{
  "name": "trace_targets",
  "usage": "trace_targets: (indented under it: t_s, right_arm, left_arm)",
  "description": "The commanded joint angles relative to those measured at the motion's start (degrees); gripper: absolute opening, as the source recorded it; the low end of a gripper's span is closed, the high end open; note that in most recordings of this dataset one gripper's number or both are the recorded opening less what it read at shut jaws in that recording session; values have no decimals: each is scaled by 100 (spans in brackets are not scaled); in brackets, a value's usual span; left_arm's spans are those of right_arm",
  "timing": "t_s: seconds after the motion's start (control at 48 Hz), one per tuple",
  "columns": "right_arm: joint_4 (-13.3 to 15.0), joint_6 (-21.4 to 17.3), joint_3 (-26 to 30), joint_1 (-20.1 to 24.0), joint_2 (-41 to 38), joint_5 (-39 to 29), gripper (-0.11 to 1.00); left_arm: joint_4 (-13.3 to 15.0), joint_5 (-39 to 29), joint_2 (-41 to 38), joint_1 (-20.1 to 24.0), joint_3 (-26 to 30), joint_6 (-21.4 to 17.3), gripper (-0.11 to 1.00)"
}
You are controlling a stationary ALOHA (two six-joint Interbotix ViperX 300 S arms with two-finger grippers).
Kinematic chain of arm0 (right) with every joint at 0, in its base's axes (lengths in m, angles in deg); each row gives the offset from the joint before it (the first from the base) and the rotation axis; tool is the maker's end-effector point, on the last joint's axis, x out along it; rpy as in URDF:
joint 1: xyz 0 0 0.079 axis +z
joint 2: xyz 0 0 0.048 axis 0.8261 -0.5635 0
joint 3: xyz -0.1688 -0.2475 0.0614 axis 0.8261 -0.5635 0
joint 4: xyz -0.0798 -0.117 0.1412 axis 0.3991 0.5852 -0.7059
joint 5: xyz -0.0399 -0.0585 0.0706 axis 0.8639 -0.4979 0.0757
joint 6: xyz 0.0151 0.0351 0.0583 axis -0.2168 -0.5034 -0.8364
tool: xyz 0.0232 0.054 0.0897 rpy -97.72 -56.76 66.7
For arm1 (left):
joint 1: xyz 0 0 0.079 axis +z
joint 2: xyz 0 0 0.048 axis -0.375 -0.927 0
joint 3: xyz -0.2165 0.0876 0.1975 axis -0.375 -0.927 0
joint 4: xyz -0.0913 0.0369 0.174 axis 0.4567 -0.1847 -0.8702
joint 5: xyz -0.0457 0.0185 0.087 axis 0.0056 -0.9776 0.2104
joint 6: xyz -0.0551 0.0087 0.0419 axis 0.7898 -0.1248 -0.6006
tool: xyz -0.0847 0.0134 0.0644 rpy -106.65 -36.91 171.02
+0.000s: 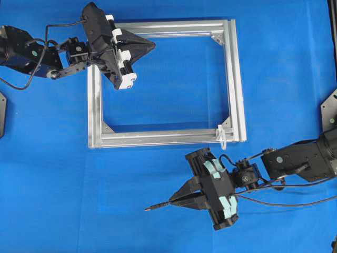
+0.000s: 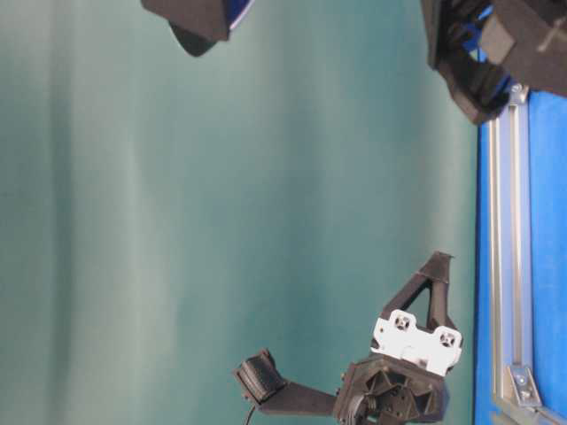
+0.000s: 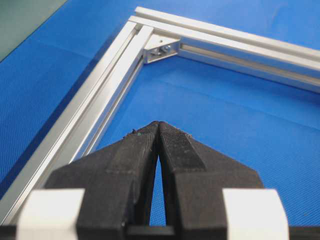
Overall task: Insert the wire through the string loop located on the right side.
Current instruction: 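Lift the cable and carry it right toward the frame corner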
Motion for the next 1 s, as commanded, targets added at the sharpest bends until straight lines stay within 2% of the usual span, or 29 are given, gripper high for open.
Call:
trace_targets:
  t_s: [0.0, 0.666, 0.812, 0.979]
  right_arm:
    - [9, 9, 53, 26, 167, 18, -4]
    - [0, 0, 26, 26, 176, -9, -4]
    - [-18, -18, -132, 26, 255, 26, -4]
    - [-62, -70, -562, 35, 519, 44, -4]
  left_arm:
    - [-18, 26, 167, 9, 35, 9, 0]
    - [-18, 26, 167, 18, 35, 9, 0]
    - [-18, 26, 167, 18, 35, 9, 0]
    - [-18, 26, 167, 18, 35, 9, 0]
